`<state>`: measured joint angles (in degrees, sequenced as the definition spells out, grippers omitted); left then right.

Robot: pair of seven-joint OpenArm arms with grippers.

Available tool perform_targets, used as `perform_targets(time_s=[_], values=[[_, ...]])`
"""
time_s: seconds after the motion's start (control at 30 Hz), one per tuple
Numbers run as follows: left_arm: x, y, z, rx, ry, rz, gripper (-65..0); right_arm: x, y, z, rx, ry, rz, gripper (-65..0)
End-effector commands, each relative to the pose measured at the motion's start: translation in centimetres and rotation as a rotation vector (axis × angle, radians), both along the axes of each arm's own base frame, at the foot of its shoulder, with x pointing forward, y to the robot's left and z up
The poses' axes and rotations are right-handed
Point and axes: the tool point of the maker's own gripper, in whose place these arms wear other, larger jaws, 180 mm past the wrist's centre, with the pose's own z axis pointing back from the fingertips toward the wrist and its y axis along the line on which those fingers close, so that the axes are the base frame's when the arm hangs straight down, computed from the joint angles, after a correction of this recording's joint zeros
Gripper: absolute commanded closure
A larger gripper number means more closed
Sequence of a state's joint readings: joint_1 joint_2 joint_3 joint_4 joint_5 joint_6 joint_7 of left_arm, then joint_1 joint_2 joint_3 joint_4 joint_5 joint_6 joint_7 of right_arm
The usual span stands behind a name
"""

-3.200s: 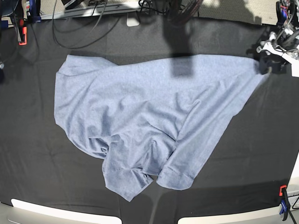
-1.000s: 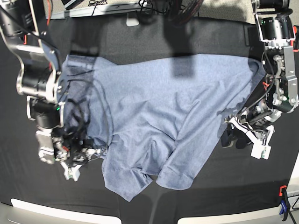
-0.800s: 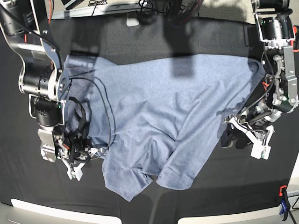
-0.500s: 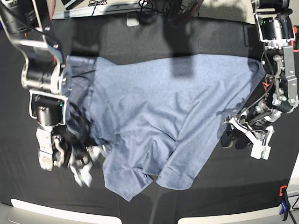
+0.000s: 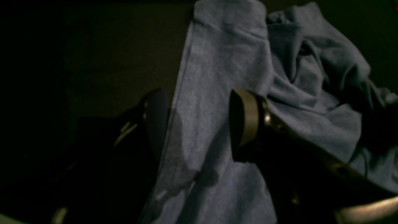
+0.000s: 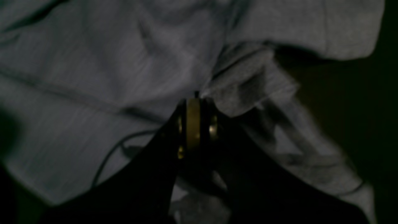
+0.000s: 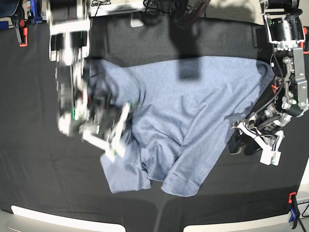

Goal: Layout the t-shirt on the table in an organized manner, then fold the t-shirt properly
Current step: 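Grasp the shirt hem with the right gripper and lift it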

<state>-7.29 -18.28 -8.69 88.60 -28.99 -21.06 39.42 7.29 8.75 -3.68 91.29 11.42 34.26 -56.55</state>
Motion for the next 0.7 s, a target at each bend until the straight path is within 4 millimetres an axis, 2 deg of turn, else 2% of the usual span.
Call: perform_targets(time_s=[0.0,0.1,0.2,0.27,0.37,0.4,0.43,0.57,0.67], values=[[0.9,0.2,2.1,-0.01,-0.065,0.001,-29.4,0.2,0.5,1.6,0.017,-0.057,0.016,0.0],[0.9,0.2,2.1,-0.01,-0.065,0.001,-29.4,-2.2,1.2,1.4,0.021,-0.055,0.037,0.0],[0.9,0.2,2.1,-0.009,-0.065,0.001,-29.4,-3.4,1.3,0.7,0.023,-0.034,0.04,0.0],[0.9,0.2,2.1,-0.009,-0.065,0.001,-29.4,-3.5,1.4,0.7,0.033,-0.031,0.041,-5.7],[0.9,0.2,2.1,-0.009,-0.064,0.001,-29.4,-3.0,2.2,1.6,0.086,-0.044,0.052,-21.7],[0.9,0.2,2.1,-0.009,-0.064,0.001,-29.4,-2.8,2.6,2.1,0.109,-0.051,0.056,-25.0],[0.9,0.2,2.1,-0.009,-0.063,0.001,-29.4,-2.5,3.0,2.6,0.135,-0.06,0.061,-26.7],[0.9,0.2,2.1,-0.009,-0.064,0.001,-29.4,-0.6,3.6,5.1,0.202,-0.112,0.057,-26.7],[0.9,0.2,2.1,-0.009,-0.063,0.001,-29.4,2.0,1.1,6.4,0.192,-0.145,-0.106,-26.7]])
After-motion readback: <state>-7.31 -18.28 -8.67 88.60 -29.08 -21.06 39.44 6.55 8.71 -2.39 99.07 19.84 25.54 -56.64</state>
